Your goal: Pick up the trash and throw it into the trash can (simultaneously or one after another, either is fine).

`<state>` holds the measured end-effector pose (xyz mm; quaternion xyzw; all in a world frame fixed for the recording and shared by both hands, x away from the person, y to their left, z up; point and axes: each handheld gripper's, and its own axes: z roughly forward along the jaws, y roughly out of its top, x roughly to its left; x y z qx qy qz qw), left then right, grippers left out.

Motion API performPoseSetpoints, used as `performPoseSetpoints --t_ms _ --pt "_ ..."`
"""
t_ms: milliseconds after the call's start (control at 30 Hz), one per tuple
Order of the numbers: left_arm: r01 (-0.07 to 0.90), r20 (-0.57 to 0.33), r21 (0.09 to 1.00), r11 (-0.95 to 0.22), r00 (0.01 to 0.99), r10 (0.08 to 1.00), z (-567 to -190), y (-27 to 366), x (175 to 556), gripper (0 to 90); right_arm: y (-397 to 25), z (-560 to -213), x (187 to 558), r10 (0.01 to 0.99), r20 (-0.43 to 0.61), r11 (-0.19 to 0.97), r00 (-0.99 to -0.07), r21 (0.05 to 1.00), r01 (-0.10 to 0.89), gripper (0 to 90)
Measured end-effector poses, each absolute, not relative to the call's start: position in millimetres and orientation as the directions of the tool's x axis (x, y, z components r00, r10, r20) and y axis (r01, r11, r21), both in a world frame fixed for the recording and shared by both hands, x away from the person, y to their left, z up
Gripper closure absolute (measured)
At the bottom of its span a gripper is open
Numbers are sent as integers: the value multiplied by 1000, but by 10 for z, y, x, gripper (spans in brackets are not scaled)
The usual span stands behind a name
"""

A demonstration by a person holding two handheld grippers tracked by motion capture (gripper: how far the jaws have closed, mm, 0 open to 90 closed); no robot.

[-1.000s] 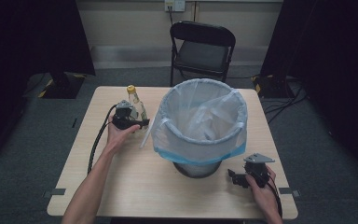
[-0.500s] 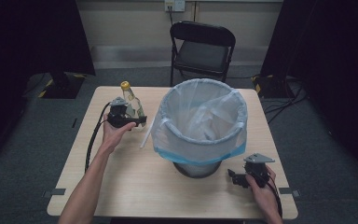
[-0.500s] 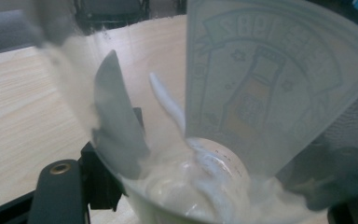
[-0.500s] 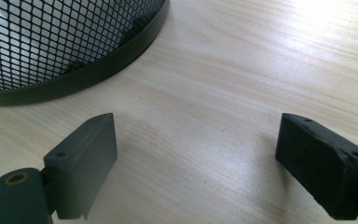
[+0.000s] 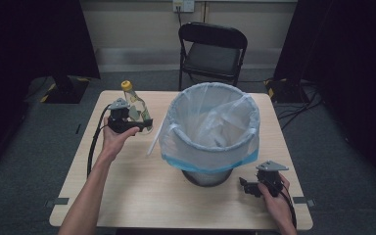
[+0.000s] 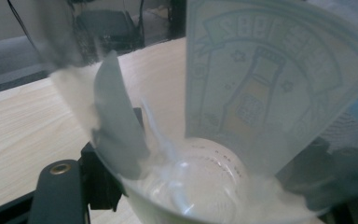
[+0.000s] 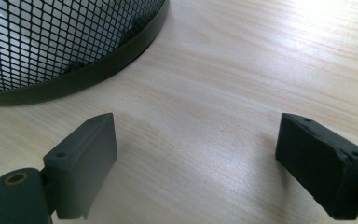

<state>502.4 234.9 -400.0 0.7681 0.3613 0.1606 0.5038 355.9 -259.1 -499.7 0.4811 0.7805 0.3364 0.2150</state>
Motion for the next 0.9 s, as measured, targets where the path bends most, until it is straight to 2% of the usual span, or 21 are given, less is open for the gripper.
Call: performPoseSetpoints --t_ms 300,467,900 --pt "397 -146 896 -198 685 714 -3887 2383 4961 279 -2591 -4997 3559 896 -12 311 -445 732 606 116" --pt "348 -113 914 -210 713 693 -3703 2376 4904 279 -2591 -4997 3559 896 -12 311 -445 732 606 116" --pt "318 -121 931 -181 735 667 -3453 2339 4842 279 -2591 -4997 3559 896 -12 311 -445 732 606 116"
